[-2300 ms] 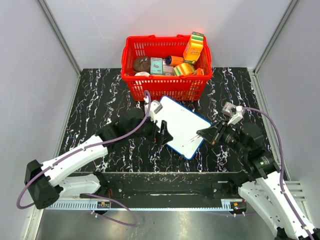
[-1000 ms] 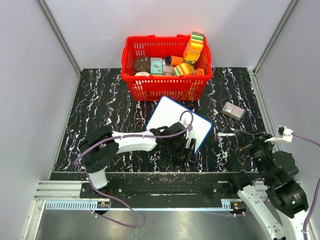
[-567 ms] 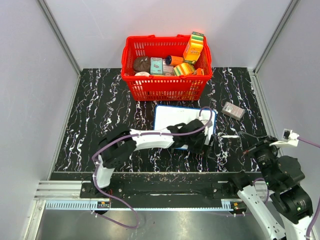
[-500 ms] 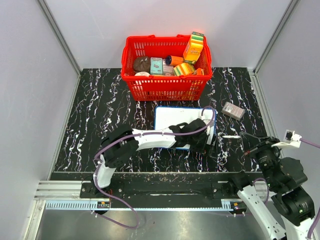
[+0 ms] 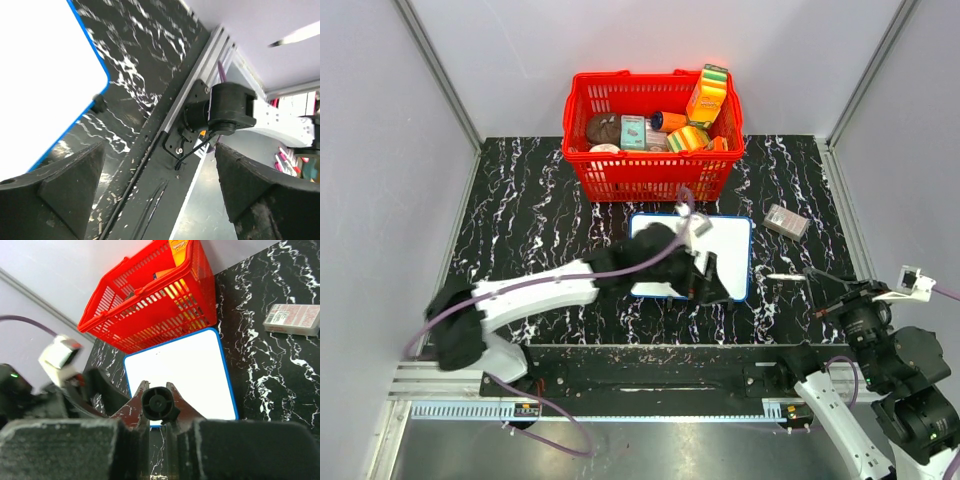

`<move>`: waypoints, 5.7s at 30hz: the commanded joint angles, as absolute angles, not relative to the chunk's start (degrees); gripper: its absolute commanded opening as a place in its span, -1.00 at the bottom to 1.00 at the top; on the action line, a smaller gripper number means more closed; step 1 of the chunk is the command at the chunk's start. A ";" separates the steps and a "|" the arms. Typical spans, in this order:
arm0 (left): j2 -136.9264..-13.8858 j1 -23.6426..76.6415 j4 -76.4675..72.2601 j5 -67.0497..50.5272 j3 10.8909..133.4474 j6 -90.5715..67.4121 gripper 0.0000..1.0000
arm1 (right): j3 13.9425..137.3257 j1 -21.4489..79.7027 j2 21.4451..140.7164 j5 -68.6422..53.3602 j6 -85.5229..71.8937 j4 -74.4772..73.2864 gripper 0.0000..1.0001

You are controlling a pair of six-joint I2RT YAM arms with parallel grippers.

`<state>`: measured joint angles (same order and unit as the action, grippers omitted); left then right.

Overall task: Write a sentence on the whiteboard
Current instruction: Adjust the whiteboard at the center of the board.

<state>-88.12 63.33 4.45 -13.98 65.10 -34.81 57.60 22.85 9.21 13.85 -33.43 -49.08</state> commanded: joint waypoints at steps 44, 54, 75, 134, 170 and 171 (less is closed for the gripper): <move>-93.34 23.20 -18.81 -51.59 47.11 -22.41 -0.68 | 42.45 23.20 17.75 -7.73 -31.55 -25.93 -1.00; -93.43 23.73 -19.96 -53.35 46.76 -21.80 -1.00 | 41.84 23.20 19.60 -9.05 -32.16 -24.44 -1.00; -99.49 21.81 -17.30 -56.07 49.66 -15.99 0.23 | 39.46 23.12 24.70 -12.48 -34.10 -18.90 -1.00; -101.17 25.84 -13.72 -54.50 48.96 -16.09 -0.35 | 38.06 23.12 26.90 -11.78 -35.07 -21.19 -1.00; -75.51 22.76 -24.87 -22.86 31.56 -19.60 0.98 | 37.62 23.20 34.54 -13.01 -30.59 -12.83 -0.99; -74.63 22.68 -25.22 -21.55 30.33 -19.60 0.98 | 37.53 23.12 34.45 -13.09 -30.67 -12.83 -0.99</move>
<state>-80.38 23.27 -20.01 -28.18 33.32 -19.31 37.58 22.85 35.20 -11.75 -30.89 -14.79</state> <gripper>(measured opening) 0.987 0.143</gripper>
